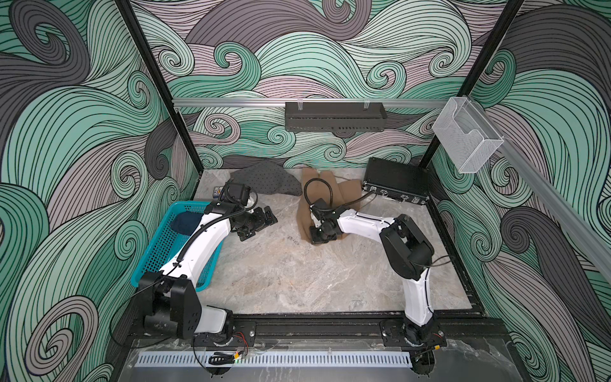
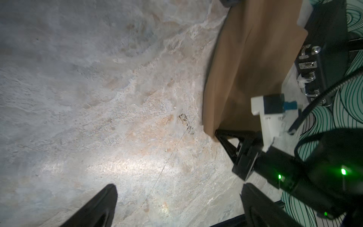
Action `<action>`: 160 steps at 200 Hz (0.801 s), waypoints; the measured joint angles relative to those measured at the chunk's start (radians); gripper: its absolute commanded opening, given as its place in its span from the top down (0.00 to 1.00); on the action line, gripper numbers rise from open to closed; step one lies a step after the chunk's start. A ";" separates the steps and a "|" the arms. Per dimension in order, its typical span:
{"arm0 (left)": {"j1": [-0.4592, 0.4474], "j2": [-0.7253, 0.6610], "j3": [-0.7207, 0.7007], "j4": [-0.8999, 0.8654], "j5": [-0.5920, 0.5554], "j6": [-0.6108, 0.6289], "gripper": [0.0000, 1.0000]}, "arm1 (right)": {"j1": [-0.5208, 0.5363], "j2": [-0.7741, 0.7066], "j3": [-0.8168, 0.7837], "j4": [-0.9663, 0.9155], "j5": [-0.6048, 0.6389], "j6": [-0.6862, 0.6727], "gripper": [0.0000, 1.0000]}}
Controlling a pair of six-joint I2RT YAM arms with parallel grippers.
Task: Roll up the skirts
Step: Move the skirt to the center of the board, then flatten out the skirt at the center of the board.
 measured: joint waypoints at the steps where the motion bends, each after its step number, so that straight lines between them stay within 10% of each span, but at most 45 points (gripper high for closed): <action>1: -0.001 0.002 0.000 0.000 0.000 0.000 0.01 | 0.003 -0.006 -0.007 0.000 -0.004 0.000 1.00; 35: -0.100 0.077 -0.020 0.015 0.011 -0.034 0.01 | 0.119 -0.251 -0.243 0.003 -0.119 0.035 1.00; 65: -0.269 0.171 -0.024 0.039 0.003 -0.081 0.01 | 0.026 -0.463 -0.326 0.013 -0.140 0.093 0.51; 109: -0.423 0.237 -0.139 0.128 -0.005 -0.155 0.07 | -0.166 -0.763 -0.510 -0.001 -0.007 0.157 0.09; 136: -0.487 0.285 -0.167 0.199 -0.012 -0.201 0.57 | -0.210 -0.747 -0.596 -0.014 0.018 0.163 0.17; 152: -0.502 0.292 -0.184 0.252 -0.023 -0.221 1.00 | -0.220 -0.663 -0.606 -0.005 0.001 0.154 0.43; 160: -0.503 0.294 -0.190 0.264 -0.035 -0.228 1.00 | -0.221 -0.624 -0.610 0.011 -0.017 0.150 0.60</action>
